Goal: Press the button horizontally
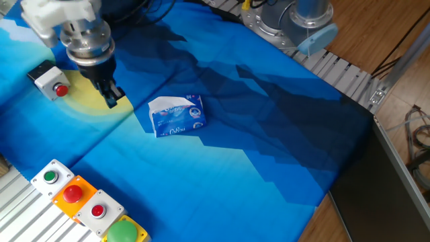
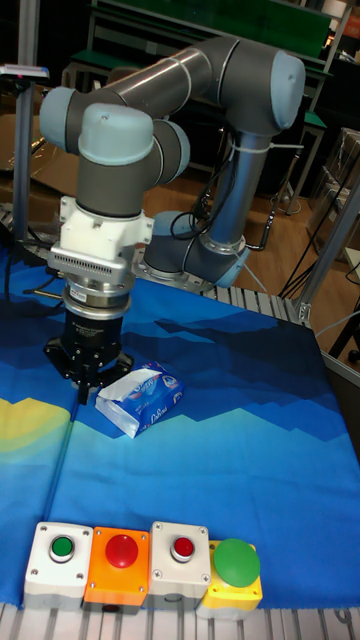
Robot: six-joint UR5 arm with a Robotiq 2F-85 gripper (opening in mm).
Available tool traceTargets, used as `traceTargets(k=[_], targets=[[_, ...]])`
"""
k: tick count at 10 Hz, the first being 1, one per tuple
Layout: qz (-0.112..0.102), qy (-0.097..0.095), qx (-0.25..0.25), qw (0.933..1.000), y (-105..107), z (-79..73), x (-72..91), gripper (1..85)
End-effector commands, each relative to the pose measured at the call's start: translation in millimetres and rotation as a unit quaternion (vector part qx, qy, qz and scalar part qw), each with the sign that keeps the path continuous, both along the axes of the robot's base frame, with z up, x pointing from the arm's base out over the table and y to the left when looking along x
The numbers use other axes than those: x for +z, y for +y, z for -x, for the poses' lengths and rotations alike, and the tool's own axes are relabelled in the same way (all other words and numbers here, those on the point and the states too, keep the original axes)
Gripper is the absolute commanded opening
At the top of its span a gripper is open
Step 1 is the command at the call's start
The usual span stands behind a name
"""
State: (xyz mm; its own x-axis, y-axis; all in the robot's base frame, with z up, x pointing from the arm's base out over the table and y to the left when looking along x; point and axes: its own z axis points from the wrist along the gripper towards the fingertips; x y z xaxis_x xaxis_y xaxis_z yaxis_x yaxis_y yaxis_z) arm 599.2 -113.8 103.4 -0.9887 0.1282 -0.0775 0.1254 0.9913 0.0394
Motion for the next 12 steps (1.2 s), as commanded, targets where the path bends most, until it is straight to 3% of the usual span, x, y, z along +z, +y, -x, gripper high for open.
traceTargets(k=[1, 3, 4, 5, 6, 7, 8, 9, 12], targets=[[0.003, 0.016, 0.059, 0.9981, 1.5, 2.1, -4.4, 1.0], [-0.006, 0.011, 0.091, 0.9958, 7.5, 0.2, -4.0, 1.0], [-0.003, -0.001, 0.099, 0.9950, 7.1, -5.7, -3.7, 1.0], [-0.025, -0.006, 0.102, 0.9944, 18.6, -7.3, -2.7, 1.0], [-0.041, 0.005, 0.091, 0.9950, 26.1, -0.9, -2.3, 1.0], [-0.032, 0.012, 0.075, 0.9966, 23.2, 4.1, 0.2, 1.0], [-0.012, 0.008, 0.060, 0.9981, 31.8, 17.3, 16.1, 1.0], [-0.012, 0.001, 0.038, 0.9992, 55.3, 26.2, 27.1, 1.0], [-0.006, -0.009, -0.012, 0.9999, 116.3, 28.0, 37.5, 1.0]])
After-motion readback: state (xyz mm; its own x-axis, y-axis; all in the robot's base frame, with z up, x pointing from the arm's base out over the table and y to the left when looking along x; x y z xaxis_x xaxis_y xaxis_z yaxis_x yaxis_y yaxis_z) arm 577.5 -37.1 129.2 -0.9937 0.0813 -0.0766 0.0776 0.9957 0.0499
